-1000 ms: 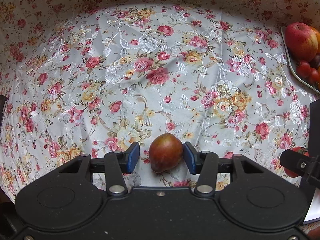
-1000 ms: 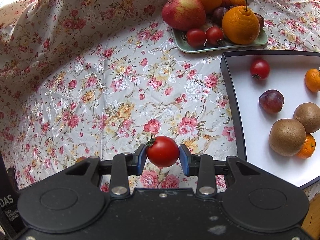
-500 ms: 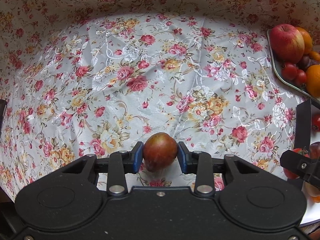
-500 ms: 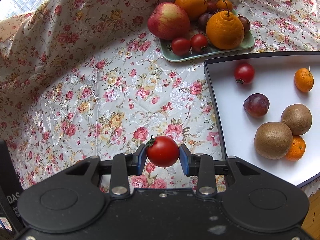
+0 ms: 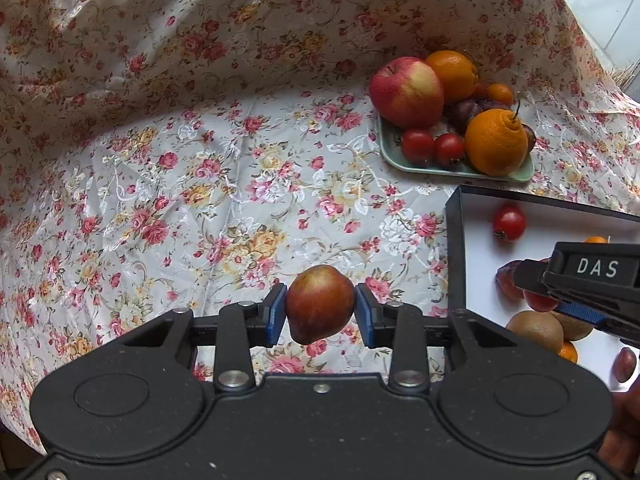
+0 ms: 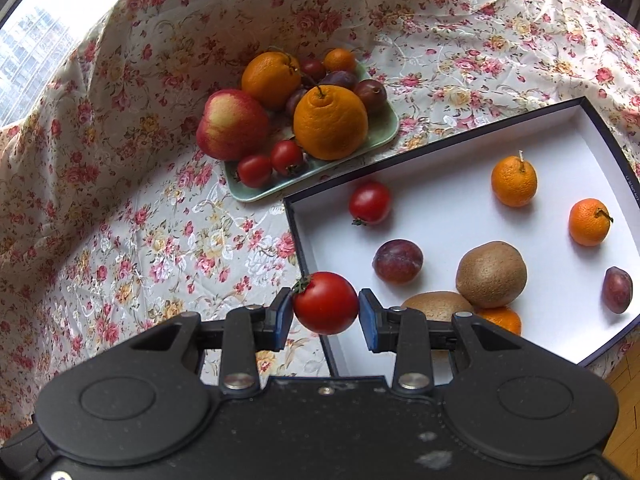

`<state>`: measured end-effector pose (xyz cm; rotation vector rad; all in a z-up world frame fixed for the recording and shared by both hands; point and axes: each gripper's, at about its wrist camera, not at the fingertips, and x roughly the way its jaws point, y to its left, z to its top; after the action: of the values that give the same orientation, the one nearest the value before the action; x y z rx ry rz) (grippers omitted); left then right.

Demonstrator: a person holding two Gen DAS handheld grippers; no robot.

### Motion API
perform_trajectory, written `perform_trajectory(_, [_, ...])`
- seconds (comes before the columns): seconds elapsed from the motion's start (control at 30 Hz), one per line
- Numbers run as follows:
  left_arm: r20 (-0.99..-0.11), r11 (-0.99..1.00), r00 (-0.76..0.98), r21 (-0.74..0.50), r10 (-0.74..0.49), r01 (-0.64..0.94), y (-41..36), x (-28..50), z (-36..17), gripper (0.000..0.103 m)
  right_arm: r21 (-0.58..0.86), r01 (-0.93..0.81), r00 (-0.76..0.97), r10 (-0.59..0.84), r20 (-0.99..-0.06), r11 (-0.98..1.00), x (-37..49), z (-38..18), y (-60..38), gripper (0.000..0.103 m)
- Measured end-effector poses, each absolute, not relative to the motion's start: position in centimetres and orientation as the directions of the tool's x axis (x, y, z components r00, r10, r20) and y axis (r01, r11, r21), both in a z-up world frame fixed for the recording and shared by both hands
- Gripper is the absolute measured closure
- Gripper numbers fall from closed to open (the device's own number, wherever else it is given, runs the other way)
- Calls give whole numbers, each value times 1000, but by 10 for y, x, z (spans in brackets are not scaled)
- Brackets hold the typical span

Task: Organize fruits
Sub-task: 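Carry the plum and tomato in both tools over the white box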

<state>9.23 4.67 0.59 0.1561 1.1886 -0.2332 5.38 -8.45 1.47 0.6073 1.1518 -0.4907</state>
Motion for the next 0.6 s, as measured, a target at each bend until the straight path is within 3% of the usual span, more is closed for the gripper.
perform_trajectory(0.6, [-919,902,334,-50,-209,428,-62,53,16,58,181,818,322,-173,-931,546,-28,22,-210,66])
